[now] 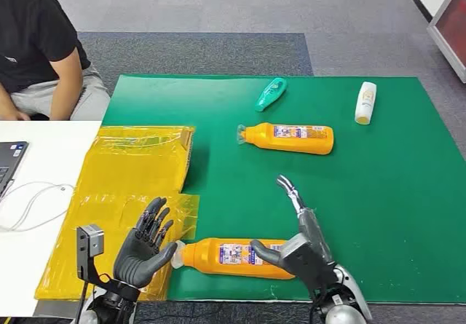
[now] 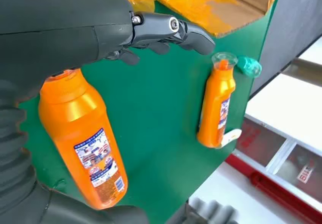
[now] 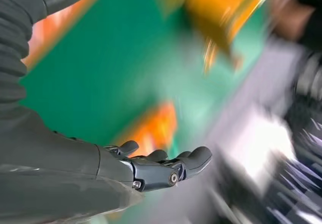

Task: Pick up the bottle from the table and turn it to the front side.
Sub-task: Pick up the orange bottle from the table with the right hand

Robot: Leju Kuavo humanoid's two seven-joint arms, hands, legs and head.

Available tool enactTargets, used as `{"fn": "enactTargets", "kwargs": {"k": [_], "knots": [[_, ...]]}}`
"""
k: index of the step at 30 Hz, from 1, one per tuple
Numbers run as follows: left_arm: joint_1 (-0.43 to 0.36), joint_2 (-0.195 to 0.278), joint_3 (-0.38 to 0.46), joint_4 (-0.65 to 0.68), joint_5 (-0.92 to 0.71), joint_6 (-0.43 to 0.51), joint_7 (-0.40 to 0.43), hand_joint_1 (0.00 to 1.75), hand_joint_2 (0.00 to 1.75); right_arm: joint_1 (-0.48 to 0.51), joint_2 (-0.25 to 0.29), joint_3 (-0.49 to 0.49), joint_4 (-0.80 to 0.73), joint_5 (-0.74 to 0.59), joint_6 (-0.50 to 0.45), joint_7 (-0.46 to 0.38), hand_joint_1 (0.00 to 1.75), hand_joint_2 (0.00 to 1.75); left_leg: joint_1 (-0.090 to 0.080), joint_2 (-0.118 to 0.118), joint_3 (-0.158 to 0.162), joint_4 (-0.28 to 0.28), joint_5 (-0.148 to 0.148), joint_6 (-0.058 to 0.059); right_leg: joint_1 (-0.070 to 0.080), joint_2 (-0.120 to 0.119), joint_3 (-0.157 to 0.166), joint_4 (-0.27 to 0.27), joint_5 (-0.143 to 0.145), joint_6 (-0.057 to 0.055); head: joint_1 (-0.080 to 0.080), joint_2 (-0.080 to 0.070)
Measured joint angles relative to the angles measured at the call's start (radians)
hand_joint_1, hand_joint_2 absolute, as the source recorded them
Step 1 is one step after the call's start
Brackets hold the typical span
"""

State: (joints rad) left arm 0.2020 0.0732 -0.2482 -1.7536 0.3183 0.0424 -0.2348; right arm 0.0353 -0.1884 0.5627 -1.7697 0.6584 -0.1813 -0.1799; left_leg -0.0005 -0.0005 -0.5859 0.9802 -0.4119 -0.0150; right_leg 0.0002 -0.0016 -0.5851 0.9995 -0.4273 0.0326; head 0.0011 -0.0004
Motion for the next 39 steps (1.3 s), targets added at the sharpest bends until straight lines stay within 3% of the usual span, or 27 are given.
{"fn": "enactTargets", "kwargs": {"k": [4, 13, 25, 33, 39], "knots": [[-0.02, -0.001, 0.0, 0.0, -0.014, -0.009, 0.028, 0.0, 1.75, -0.041, -0.059, 0.041, 0.008, 0.245, 0.044, -0.004, 0.0, 1.75, 0.0, 0.0, 0.0, 0.0, 0.0, 0.001, 0.0, 0.0, 0.0, 0.0, 0.001, 0.001, 0.0, 0.0], [-0.034, -0.005, 0.0, 0.001, -0.025, -0.024, 0.037, 0.0, 1.75, -0.1, -0.157, 0.142, 0.025, 0.065, 0.158, 0.004, 0.0, 1.75, 0.0, 0.0, 0.0, 0.0, 0.001, 0.001, 0.0, 0.0, 0.0, 0.0, 0.001, 0.001, 0.0, 0.0], [-0.065, -0.021, 0.003, 0.043, -0.034, -0.053, 0.027, 0.0, 1.75, -0.183, -0.263, 0.216, 0.05, -0.151, 0.385, 0.119, 0.0, 1.75, -0.001, 0.0, -0.001, 0.0, 0.001, 0.002, -0.001, 0.0, 0.0, 0.0, 0.002, 0.002, 0.0, 0.0], [-0.101, -0.037, 0.004, 0.09, -0.033, -0.073, 0.023, 0.0, 1.75, -0.237, -0.299, 0.275, 0.052, -0.166, 0.405, 0.183, 0.0, 1.75, -0.001, 0.0, -0.001, 0.0, 0.001, 0.002, -0.001, 0.0, 0.0, 0.0, 0.002, 0.002, 0.0, 0.0], [-0.108, -0.043, 0.004, 0.113, -0.031, -0.076, 0.025, 0.0, 1.75, -0.285, -0.302, 0.308, 0.083, -0.157, 0.396, 0.156, 0.0, 1.75, -0.001, 0.0, -0.001, 0.0, 0.001, 0.002, -0.001, 0.0, 0.0, 0.0, 0.002, 0.002, 0.0, 0.0]]}}
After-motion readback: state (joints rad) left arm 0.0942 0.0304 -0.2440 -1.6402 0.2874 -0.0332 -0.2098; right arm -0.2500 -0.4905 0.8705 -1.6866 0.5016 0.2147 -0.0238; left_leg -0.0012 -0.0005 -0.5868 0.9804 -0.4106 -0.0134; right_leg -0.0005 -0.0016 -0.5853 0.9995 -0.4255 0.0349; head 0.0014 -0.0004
